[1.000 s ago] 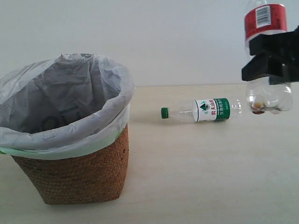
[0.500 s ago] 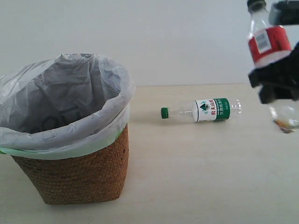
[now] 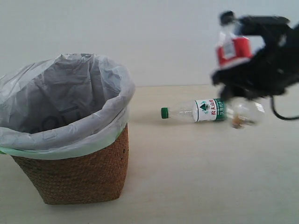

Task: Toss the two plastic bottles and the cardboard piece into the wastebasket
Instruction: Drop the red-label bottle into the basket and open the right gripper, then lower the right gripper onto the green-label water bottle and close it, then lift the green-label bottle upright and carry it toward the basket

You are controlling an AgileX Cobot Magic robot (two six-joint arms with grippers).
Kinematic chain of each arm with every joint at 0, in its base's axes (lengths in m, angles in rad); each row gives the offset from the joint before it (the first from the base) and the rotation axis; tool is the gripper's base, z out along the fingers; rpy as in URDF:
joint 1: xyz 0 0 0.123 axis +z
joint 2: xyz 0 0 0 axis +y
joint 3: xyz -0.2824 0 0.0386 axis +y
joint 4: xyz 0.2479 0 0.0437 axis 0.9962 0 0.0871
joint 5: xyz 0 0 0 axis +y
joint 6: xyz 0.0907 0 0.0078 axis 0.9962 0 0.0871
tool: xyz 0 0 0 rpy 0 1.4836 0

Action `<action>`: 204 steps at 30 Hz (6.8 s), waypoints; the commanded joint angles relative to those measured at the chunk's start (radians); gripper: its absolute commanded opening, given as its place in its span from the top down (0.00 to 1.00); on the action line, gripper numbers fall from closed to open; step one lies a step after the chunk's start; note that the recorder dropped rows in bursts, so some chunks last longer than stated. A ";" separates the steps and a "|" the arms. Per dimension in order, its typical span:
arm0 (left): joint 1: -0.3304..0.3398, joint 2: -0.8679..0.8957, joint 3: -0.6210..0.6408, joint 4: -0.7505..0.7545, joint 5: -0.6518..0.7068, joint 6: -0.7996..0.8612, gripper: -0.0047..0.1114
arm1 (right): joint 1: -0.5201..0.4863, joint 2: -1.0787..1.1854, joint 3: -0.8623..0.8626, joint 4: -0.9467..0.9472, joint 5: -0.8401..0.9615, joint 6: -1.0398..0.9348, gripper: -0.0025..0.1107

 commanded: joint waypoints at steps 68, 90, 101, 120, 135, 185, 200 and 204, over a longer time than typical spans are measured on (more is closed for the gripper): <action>0.002 -0.003 0.004 0.005 -0.007 -0.005 0.93 | 0.023 0.935 -0.810 -0.556 0.195 -0.739 0.44; 0.002 -0.003 0.004 0.005 -0.007 -0.005 0.93 | 0.023 0.969 -0.810 -0.436 0.201 -0.604 0.83; 0.002 -0.003 0.004 0.005 -0.007 -0.005 0.93 | 0.023 0.867 -0.806 -0.355 0.234 -0.359 0.98; 0.002 -0.003 0.004 0.005 -0.007 -0.005 0.93 | 0.023 0.213 0.041 0.092 -0.413 -0.267 0.98; 0.002 -0.003 0.004 0.005 -0.007 -0.005 0.93 | 0.074 -0.240 0.404 0.112 -0.625 -0.241 0.98; 0.002 -0.003 0.004 0.005 -0.007 -0.005 0.93 | 0.322 -0.263 0.591 0.596 -0.927 -0.777 0.98; 0.002 -0.003 0.004 0.005 -0.009 -0.005 0.93 | 0.320 -0.296 0.491 0.217 -0.769 -0.308 0.98; 0.002 -0.003 0.004 0.005 -0.007 -0.005 0.93 | 0.231 -0.349 0.488 0.119 -0.719 -0.175 0.98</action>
